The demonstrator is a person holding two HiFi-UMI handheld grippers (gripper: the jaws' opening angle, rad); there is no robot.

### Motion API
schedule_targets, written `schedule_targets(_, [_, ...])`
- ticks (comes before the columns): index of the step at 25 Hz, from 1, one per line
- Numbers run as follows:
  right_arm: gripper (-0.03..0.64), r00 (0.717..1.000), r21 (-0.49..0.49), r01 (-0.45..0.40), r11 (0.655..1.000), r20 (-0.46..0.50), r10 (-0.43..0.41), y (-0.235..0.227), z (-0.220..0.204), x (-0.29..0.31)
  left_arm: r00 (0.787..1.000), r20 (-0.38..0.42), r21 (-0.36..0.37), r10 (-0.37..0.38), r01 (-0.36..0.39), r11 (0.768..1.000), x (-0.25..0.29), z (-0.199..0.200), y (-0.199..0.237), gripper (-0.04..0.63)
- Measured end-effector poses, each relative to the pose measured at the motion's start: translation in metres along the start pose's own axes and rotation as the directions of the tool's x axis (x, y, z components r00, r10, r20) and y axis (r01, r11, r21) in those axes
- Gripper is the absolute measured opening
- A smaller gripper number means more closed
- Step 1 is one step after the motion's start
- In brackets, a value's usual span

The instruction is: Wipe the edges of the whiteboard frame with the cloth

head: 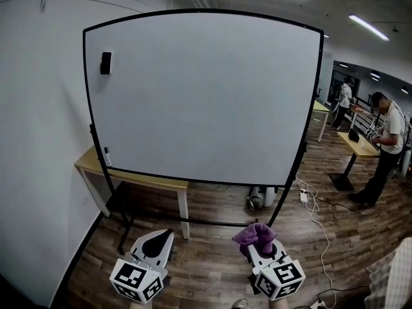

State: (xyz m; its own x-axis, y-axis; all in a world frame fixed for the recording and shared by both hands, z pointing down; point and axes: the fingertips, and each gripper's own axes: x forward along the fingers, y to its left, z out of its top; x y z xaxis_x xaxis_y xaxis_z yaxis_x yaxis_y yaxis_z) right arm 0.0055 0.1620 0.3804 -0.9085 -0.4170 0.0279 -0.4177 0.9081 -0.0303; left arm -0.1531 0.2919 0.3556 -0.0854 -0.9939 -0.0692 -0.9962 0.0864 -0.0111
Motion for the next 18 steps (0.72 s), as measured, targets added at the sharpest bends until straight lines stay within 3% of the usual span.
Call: schedule_targets(18, [0.071,1.0,-0.014,0.0,1.0,0.008,0.001,0.018,0.003,-0.008,1.0,0.002,-0.004,0.017,-0.017,1.0,-0.022,-0.001,0.005,0.015])
